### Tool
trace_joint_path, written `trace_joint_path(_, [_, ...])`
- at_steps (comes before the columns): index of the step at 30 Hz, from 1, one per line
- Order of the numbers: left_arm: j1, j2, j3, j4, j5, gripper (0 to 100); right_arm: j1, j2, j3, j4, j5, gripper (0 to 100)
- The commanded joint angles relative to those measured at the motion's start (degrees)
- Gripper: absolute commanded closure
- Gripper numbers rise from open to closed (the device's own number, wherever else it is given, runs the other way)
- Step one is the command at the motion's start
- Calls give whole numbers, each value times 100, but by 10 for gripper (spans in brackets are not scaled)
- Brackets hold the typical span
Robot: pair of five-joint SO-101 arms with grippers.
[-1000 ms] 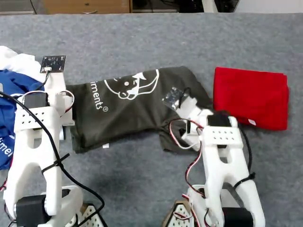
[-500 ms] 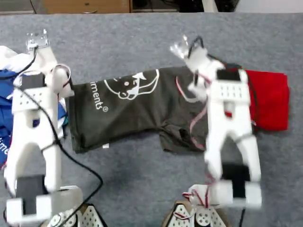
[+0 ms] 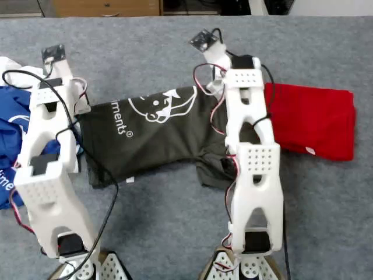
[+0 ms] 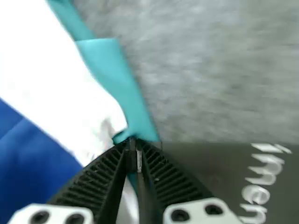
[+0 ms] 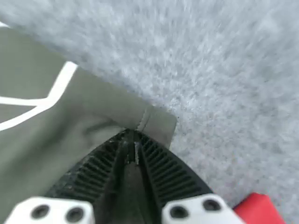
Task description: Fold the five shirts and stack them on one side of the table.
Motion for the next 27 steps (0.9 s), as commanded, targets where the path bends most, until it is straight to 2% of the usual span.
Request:
trace_joint_path(1, [-466, 637, -853, 9, 18, 981, 338, 752, -1640, 536, -44, 995])
trace_joint_path(7, [-607, 1481, -2444, 888, 9, 981, 365, 1578, -3591, 1389, 211, 995])
trace_joint_path(10, [-571, 1736, -3077, 1345, 9, 981, 286, 1552, -3890, 1626, 255, 995])
trace_joint_path(14, [-360, 1736, -4316, 2514, 18, 981, 224, 936, -3864, 1969, 255, 995])
trace_joint_path(20, [79, 1789, -7068, 4721, 9, 981, 207, -259, -3864, 2840, 281, 995])
trace_joint_path(21, [114, 1807, -7297, 4756, 35, 981, 215, -453, -3829, 2954, 308, 996])
trace_joint_path(24, [185, 1525, -7218, 4738, 26, 981, 382, -875, -3626, 2936, 220, 996])
trace_joint_path(27, [308, 1068, -6312, 4738, -9, 981, 505, -1235, -3442, 2936, 220, 996])
